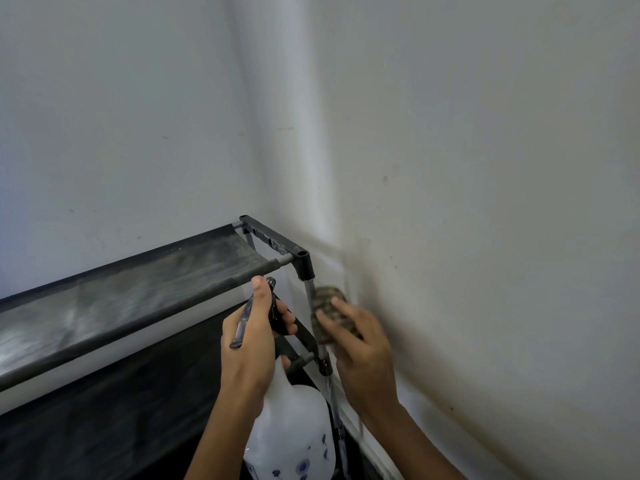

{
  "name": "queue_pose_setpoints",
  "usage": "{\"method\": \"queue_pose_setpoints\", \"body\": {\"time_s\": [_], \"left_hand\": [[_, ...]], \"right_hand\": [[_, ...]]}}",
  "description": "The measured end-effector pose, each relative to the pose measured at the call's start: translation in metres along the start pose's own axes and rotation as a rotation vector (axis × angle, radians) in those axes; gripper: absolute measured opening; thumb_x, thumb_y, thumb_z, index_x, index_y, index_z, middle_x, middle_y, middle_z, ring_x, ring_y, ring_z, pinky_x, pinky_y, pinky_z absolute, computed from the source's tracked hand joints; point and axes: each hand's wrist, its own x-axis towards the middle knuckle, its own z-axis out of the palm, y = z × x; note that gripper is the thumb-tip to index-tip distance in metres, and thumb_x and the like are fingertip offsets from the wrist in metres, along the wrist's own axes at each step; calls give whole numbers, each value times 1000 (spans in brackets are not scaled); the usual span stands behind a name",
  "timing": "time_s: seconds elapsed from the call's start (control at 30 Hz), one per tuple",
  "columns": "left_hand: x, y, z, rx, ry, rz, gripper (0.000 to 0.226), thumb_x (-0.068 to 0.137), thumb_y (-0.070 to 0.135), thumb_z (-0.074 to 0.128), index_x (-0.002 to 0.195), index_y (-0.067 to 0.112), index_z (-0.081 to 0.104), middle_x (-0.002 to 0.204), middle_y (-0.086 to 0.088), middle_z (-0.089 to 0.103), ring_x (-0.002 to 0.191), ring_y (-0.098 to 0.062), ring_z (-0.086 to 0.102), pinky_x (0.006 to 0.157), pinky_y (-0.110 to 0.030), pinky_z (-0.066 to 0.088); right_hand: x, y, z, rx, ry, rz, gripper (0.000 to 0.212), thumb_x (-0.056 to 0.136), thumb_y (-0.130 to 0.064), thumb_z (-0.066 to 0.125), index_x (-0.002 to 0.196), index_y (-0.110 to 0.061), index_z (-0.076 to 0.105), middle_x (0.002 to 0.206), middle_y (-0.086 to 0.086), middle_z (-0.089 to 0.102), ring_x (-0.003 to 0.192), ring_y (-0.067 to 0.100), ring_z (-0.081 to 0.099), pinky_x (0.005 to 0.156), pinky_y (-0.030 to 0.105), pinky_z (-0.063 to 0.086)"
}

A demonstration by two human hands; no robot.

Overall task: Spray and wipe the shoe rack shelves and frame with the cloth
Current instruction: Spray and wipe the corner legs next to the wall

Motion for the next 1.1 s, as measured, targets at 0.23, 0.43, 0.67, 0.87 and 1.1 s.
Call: {"method": "queue_pose_setpoints", "body": {"time_s": [0.23, 0.43, 0.67, 0.87, 1.1], "left_hand": [[1, -2, 3, 24, 1, -20, 63, 72, 74, 40, 68, 15, 64, 64, -3, 68, 64, -19, 65, 45, -30, 44], [3, -4, 1, 0, -5, -36, 60, 72, 71, 43, 69, 14, 63, 65, -2, 67, 66, -20, 64, 47, -29, 47], [2, -9, 6, 53, -5, -41, 61, 75, 73, 41, 66, 18, 66, 65, -4, 68, 61, -17, 65, 46, -29, 45], [-4, -15, 4, 92, -154, -76, 62, 77, 67, 39, 74, 10, 64, 69, -8, 67, 64, -18, 64, 48, -24, 45], [-6, -28, -1, 218, -227, -169, 64, 78, 71, 38, 69, 11, 57, 59, -5, 53, 57, -19, 51, 47, -29, 40]], "right_hand": [[3, 1, 13, -87, -130, -210, 38, 75, -12, 73, 112, -21, 70, 127, -4, 45, 104, 28, 62, 68, 30, 58], [-34, 11, 4, -104, -116, -114, 24, 69, -12, 81, 93, -15, 77, 105, 1, 70, 92, 23, 66, 66, 26, 58], [24, -6, 12, -91, 12, -214, 31, 80, -14, 66, 111, -17, 71, 119, 2, 65, 109, 27, 60, 79, 29, 53], [-68, 26, 3, 45, -392, 96, 30, 68, -4, 78, 94, -18, 76, 108, -3, 69, 99, 15, 65, 81, 26, 55], [-98, 27, -19, 207, -279, 351, 45, 63, 20, 68, 92, -13, 77, 112, -4, 67, 104, 19, 62, 88, 28, 51]]}}
